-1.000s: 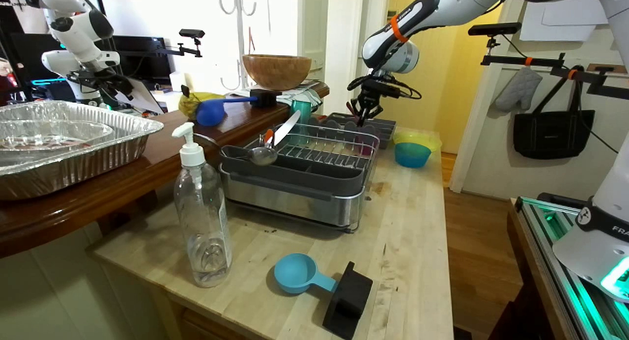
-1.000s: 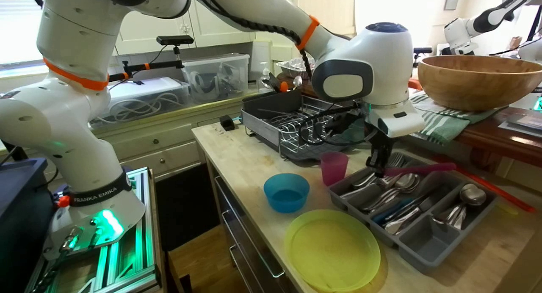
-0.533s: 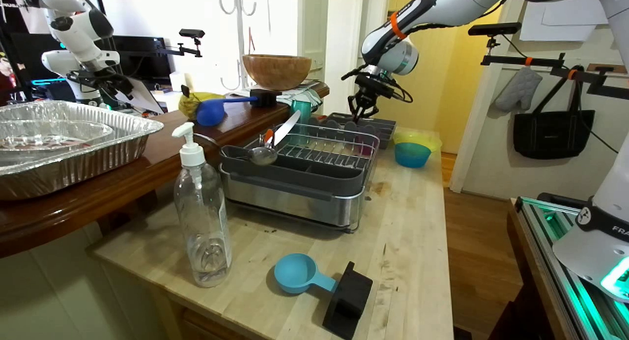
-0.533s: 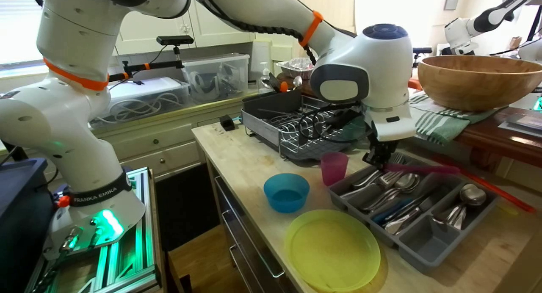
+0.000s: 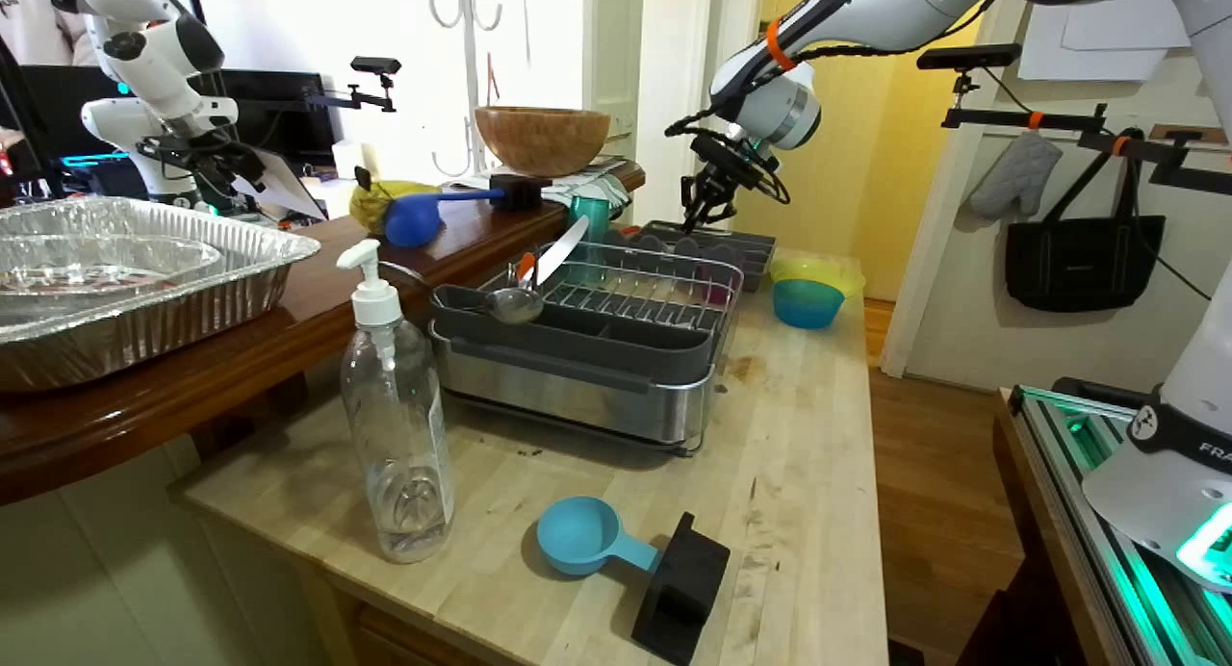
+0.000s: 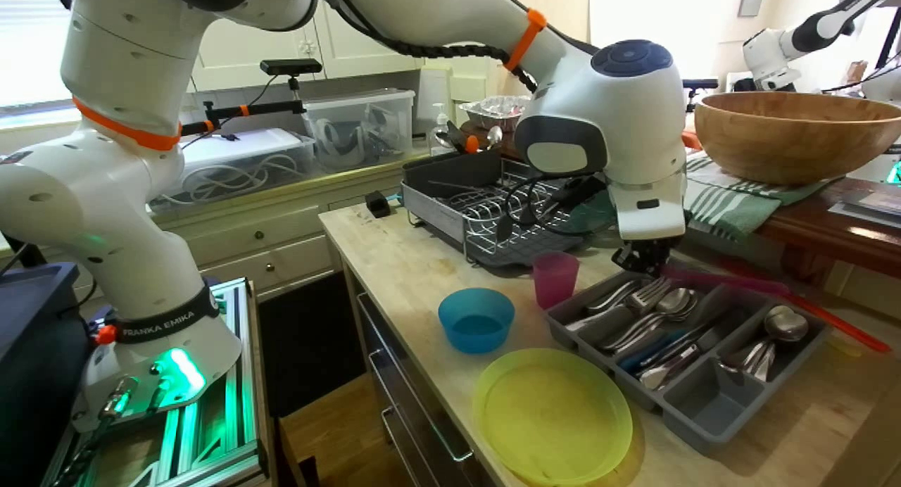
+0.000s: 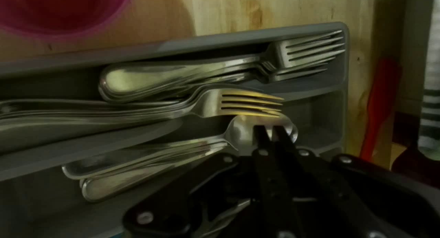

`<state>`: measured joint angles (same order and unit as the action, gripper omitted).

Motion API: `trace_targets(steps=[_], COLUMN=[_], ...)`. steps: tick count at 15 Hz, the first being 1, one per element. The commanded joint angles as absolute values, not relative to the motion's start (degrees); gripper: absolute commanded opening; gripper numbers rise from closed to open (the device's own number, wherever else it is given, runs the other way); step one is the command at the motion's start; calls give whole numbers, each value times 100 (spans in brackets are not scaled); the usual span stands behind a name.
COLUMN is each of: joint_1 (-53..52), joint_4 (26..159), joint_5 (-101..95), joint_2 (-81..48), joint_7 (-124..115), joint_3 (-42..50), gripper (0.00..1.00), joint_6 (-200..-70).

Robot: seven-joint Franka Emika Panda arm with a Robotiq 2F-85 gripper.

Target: Rearrange the position of the pink spoon in the utensil holder

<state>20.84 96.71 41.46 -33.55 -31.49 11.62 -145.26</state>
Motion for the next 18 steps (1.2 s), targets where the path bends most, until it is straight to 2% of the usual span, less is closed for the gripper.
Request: trace_targets(steps=[1, 6, 7, 13, 18], joint_1=[2065, 2067, 1993, 1357, 724], joint_4=[9647, 9647, 9683, 10417, 10748], joint_5=[4198, 4232, 4287, 4205, 4279], joint_2=[-3366, -3366, -3399, -3295, -3355], joint_7=[-3148, -3147, -3276, -4424, -5864], joint_3=[1196, 1188, 1215, 1532, 2048], gripper=[8, 8, 2, 2, 2], joint_6=[-14498, -14501, -14789, -16648, -16926])
